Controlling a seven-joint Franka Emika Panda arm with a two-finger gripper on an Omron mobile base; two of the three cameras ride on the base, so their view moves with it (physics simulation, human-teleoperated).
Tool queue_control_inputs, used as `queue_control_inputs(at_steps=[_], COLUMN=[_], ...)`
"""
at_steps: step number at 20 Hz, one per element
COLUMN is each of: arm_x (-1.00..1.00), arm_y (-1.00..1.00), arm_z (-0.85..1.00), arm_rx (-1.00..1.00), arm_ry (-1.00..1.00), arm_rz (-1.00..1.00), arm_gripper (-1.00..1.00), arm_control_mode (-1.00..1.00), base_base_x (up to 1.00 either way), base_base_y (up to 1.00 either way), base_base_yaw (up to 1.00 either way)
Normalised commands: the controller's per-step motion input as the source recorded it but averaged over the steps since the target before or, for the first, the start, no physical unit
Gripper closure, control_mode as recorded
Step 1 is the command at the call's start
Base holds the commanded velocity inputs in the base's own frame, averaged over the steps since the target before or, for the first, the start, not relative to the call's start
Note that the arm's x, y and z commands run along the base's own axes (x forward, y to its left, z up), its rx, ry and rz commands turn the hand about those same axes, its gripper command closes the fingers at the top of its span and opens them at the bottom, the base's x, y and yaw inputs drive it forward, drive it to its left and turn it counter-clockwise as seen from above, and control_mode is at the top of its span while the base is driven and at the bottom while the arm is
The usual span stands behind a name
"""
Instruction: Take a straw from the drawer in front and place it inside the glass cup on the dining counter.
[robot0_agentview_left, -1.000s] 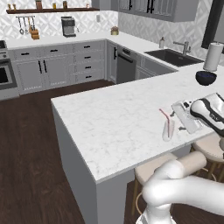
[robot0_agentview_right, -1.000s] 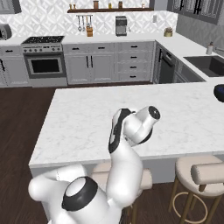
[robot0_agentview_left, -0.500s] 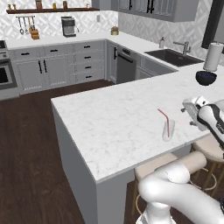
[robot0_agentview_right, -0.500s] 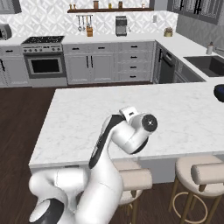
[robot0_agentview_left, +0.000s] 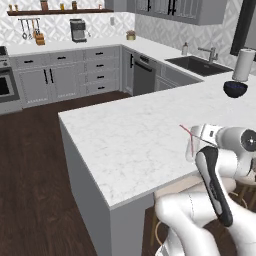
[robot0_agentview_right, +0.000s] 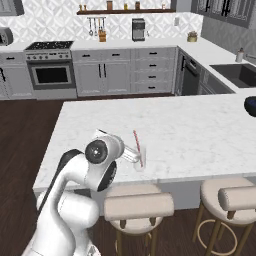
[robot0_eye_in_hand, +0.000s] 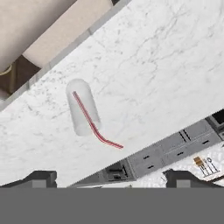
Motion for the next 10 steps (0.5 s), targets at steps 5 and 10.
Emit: queue_control_inputs(at_steps=[5, 10], arm_x=[-0.25, -0.03], arm_y=[1.0, 1.0], arm_z=[0.49, 0.37], arm_rx=[-0.59, -0.45], arm_ry=[0.27, 0.49], arm_rz=[0.13, 0.23], arm_gripper=[-1.0, -1.0], arm_control_mode=[-1.0, -1.0], base_base_x=[0.0, 0.0], base_base_y=[0.0, 0.0], base_base_yaw=[0.0, 0.0])
